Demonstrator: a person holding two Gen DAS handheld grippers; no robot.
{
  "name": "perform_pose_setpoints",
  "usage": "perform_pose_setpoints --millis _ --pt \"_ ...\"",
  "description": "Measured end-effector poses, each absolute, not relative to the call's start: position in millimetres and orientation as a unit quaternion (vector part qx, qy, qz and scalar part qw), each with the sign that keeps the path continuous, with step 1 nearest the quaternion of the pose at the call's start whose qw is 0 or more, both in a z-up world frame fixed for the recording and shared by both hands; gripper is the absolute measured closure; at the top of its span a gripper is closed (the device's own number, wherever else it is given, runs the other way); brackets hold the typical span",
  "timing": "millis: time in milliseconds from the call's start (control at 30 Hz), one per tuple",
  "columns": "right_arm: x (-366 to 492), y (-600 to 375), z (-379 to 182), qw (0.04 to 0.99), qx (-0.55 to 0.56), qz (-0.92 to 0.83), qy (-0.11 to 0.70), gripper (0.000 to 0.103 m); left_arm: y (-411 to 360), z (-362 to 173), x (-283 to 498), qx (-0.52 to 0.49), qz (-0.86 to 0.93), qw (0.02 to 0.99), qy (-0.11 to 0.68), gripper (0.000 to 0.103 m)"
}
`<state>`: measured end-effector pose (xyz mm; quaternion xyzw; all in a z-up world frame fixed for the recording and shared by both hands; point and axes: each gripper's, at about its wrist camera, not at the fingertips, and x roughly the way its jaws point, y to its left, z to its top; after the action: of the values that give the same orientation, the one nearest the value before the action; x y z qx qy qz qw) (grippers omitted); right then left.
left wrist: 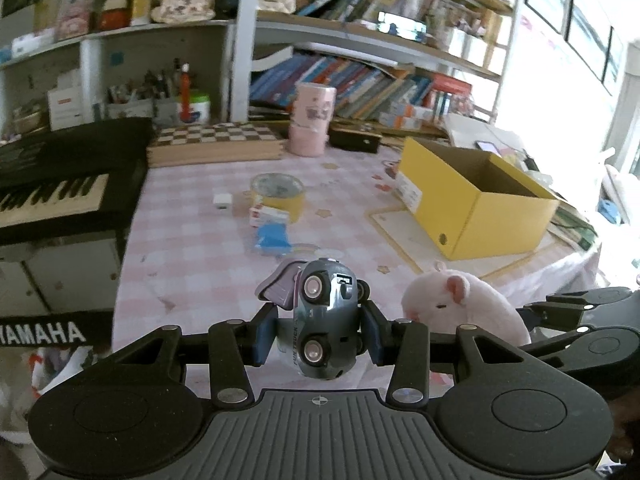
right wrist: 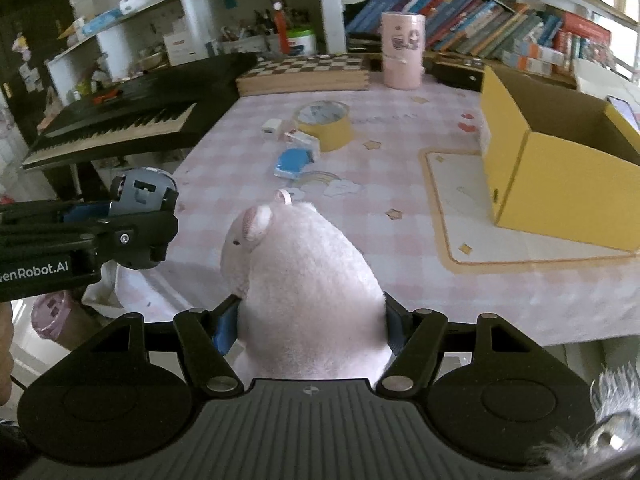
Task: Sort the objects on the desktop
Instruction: 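Lift the toy car and plush pig and carry both toward the yellow box, then lower the toy car and plush pig into the yellow box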
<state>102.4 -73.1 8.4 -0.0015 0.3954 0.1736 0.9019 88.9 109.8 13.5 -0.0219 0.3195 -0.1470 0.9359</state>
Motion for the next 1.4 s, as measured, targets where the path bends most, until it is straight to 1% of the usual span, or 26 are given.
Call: perform_pose_setpoints --millis 233,800,1100,1400 --pt "91 -94 6 0.904 0.009 0.141 0.403 0.037 87 10 95 -0.012 -0.187 0.926 0.327 0.060" --pt "65 -176 1 0.910 0.069 0.027 0.409 0.037 -6 6 111 0.049 -0.305 0.891 0.332 0.060" --pt "82 -214 4 0.908 0.079 0.024 0.411 0.037 -39 8 127 0.054 -0.301 0.893 0.330 0.060" --pt "105 -262 9 0.909 0.081 0.025 0.408 0.037 -85 17 144 0.071 -0.316 0.895 0.307 0.060"
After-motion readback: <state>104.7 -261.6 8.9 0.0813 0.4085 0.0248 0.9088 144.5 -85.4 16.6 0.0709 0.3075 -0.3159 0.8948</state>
